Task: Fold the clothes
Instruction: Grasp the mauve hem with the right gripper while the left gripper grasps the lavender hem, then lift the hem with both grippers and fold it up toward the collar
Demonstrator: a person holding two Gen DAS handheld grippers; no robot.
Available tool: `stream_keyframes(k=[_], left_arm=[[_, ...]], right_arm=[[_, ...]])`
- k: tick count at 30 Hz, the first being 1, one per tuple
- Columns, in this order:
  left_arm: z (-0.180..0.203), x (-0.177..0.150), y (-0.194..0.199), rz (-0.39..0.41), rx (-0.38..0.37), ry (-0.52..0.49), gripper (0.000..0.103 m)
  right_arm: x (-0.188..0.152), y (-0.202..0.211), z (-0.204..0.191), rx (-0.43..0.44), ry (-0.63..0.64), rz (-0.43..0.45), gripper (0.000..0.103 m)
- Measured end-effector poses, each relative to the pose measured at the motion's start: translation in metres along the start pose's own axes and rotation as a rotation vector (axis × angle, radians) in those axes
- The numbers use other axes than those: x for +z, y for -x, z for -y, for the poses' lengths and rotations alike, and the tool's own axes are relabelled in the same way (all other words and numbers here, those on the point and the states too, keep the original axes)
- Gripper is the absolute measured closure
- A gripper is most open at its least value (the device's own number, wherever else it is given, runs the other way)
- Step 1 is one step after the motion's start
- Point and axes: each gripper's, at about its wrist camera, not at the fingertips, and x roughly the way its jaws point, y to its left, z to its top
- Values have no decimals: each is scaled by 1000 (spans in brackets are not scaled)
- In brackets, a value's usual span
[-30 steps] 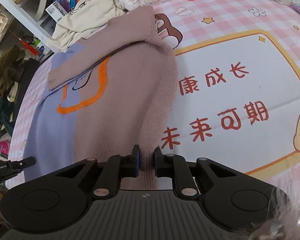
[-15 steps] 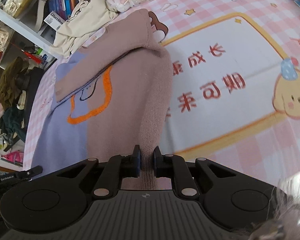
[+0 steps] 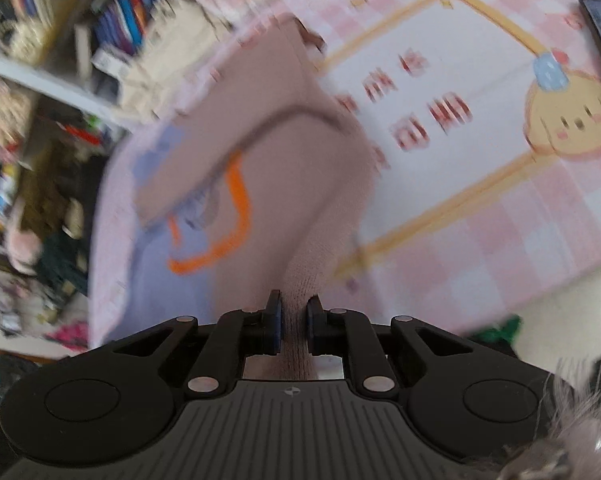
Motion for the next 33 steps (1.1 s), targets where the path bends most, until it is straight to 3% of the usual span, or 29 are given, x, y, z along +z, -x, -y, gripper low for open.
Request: stream_keyframes(k=[9, 16, 22, 33], left_arm=[[8, 42, 1, 216, -200, 156, 99], [9, 78, -1, 332, -251, 191, 99], [6, 106, -19, 355, -237, 240, 98], [0, 155, -65, 321, -126, 229, 97]], right_arm=[[46, 15, -22, 248, -82, 189, 92], [83, 13, -29, 324, -140, 294, 92], [119, -6, -36, 306, -139, 309, 92], [177, -63, -42, 233, -156, 280, 91]])
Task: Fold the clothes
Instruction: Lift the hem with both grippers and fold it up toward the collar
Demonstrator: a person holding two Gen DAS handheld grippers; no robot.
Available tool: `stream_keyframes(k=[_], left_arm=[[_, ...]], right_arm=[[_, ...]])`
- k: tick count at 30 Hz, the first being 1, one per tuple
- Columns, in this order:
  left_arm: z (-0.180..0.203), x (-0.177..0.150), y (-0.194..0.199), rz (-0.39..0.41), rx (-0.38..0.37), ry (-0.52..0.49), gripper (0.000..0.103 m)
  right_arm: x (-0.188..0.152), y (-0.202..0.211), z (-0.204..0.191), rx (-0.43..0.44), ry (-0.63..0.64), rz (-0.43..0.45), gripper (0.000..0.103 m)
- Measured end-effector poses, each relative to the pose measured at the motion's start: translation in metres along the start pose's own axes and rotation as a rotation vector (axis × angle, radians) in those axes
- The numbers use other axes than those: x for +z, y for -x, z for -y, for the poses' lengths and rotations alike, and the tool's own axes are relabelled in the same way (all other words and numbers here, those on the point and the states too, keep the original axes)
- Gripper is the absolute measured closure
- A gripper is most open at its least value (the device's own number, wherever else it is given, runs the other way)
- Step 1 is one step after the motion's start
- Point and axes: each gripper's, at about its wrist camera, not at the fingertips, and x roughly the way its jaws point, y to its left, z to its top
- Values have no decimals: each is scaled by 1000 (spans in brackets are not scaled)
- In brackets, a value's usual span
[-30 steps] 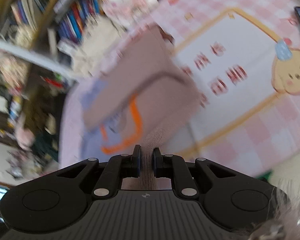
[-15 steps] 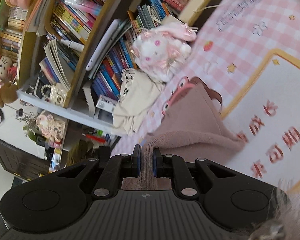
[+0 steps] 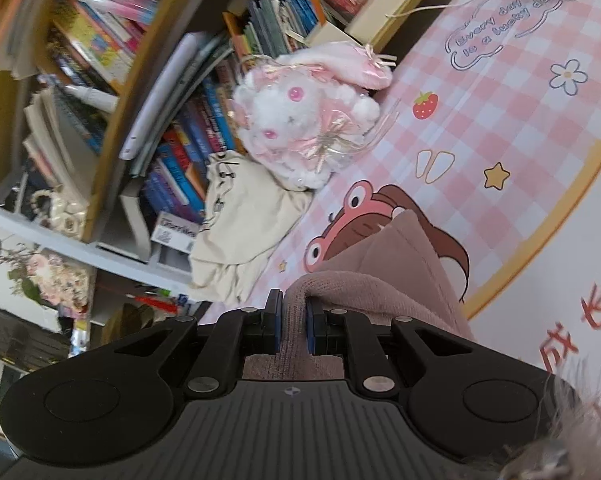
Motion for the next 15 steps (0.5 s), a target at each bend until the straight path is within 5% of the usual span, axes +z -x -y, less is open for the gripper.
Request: stream_keyframes(k=[5, 7, 9, 11, 12, 15], left_arm=[[-10, 5, -26, -26, 87, 2, 94], [-13, 7, -36, -48, 116, 3, 85], [-12, 12, -40, -63, 132, -20, 63], [-5, 16, -34, -40, 134, -79, 48], [0, 17, -28, -14, 140, -122, 38], [17, 12, -15, 41, 189, -307, 35]], right_arm=[[10, -29, 12, -55, -19, -20, 89], [12, -38, 17, -92, -24, -24, 81], [14, -45, 20, -149, -26, -26, 70], [14, -40, 15, -202, 40, 29, 46], [14, -36, 12, -223, 82, 56, 41], [9, -30, -2, -302, 298, 77, 38]])
